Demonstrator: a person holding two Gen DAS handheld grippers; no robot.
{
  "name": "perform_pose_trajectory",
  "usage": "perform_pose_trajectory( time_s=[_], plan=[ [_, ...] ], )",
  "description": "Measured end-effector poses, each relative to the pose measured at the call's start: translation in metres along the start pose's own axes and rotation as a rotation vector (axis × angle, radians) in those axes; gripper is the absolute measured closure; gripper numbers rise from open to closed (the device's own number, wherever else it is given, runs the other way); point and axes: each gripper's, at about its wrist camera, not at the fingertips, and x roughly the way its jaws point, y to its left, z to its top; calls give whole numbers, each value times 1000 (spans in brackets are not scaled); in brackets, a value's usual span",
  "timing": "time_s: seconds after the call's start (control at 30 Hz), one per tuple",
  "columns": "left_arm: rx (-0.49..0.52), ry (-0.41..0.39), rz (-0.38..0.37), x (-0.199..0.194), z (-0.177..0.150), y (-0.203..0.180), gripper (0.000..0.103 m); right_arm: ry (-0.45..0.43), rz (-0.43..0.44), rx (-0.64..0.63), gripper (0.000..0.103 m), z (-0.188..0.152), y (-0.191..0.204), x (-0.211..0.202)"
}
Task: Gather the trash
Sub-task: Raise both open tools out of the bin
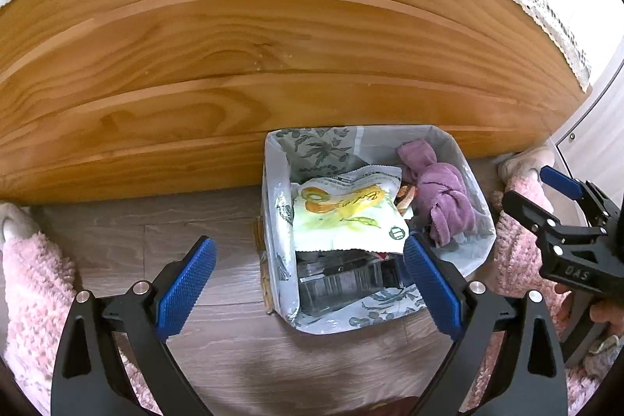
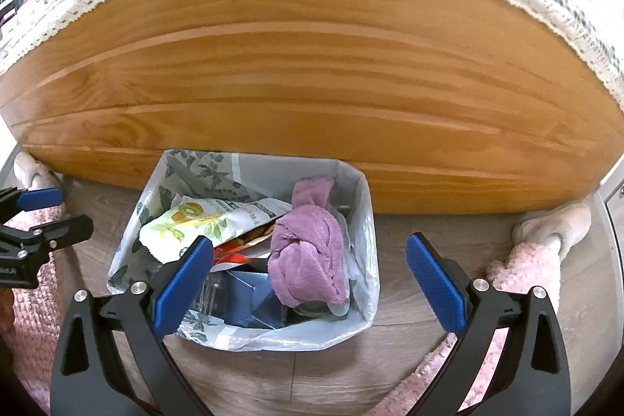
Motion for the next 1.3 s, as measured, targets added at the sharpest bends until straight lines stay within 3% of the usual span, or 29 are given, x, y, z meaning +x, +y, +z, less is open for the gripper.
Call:
perform_pose_trajectory(
  time_s=[0.2,0.7,0.97,1.3],
  plan=[
    [1,-20,5,-2,1,0,9,-49,-6,-22,8,2,2,-12],
    [4,-50,-8,-10,2,0,9,-71,-43,2,8,5,-4,-28],
    [-5,-93,-30,-24,7,0,9,-110,-50,6,8,7,-4,-49],
    [57,-166,-57,-57,21,-10,7,-144,-39,-12,8,20,-1,-68]
  ],
)
